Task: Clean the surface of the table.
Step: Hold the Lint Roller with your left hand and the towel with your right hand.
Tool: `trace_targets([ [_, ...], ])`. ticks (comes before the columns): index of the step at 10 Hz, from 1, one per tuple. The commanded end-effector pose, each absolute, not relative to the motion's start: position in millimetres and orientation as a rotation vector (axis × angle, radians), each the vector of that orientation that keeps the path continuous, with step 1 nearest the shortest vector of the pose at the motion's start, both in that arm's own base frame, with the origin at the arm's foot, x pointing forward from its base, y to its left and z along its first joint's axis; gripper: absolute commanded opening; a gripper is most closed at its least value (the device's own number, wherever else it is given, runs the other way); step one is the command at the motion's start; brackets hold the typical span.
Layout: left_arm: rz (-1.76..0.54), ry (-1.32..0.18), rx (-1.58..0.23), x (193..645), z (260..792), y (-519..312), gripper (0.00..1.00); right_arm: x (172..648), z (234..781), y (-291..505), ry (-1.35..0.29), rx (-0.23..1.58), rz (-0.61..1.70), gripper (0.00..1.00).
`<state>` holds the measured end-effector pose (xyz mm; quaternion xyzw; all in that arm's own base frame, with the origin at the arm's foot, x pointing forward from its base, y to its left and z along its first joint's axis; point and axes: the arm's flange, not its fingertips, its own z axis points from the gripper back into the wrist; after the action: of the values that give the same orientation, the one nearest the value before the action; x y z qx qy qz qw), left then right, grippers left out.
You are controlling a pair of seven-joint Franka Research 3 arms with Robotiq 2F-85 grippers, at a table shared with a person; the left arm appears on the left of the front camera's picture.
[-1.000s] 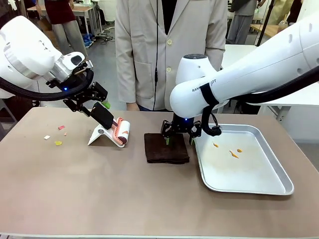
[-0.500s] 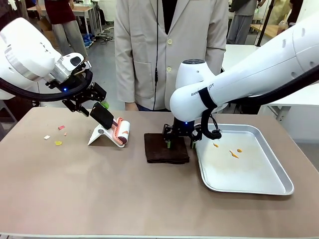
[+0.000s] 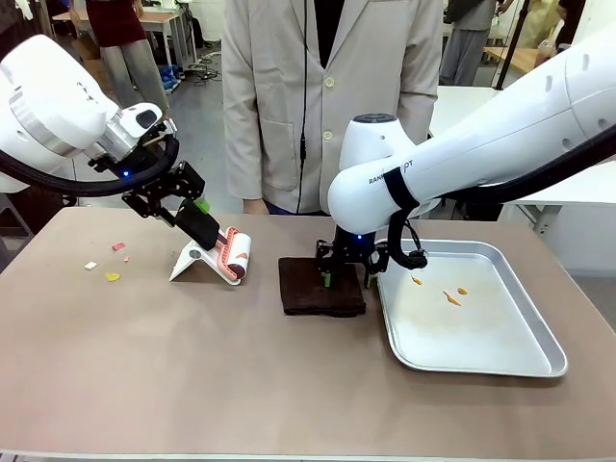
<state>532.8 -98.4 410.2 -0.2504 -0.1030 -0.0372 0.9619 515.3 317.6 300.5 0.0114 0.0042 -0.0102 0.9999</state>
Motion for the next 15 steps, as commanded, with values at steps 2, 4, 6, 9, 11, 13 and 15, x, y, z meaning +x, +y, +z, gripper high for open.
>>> trace_targets([
  [2,-0.079,-0.198,-0.511,533.9,411.1,-98.5,0.35,519.5,299.6,321.6,0.032,0.053,-0.016,0.00],
  [4,-0.079,-0.203,-0.511,533.7,411.7,-98.9,0.00,520.1,298.7,321.2,0.040,0.061,-0.013,0.00],
  [6,-0.081,-0.206,-0.509,534.1,412.1,-98.8,0.00,520.9,297.6,320.7,0.043,0.062,-0.006,0.00],
  [9,-0.078,-0.214,-0.511,533.0,412.4,-99.3,0.00,521.7,297.1,317.9,0.035,0.069,-0.005,0.00],
  [11,-0.081,-0.220,-0.508,530.9,414.0,-99.7,0.00,520.9,299.6,310.8,0.020,0.084,-0.017,0.00],
  [13,-0.097,-0.233,-0.529,525.3,418.6,-100.7,0.00,518.9,304.8,305.9,0.015,0.153,0.022,0.00],
  [15,-0.148,-0.257,-0.592,513.3,428.6,-96.8,0.00,514.0,327.9,282.4,-0.072,0.352,0.077,0.00],
])
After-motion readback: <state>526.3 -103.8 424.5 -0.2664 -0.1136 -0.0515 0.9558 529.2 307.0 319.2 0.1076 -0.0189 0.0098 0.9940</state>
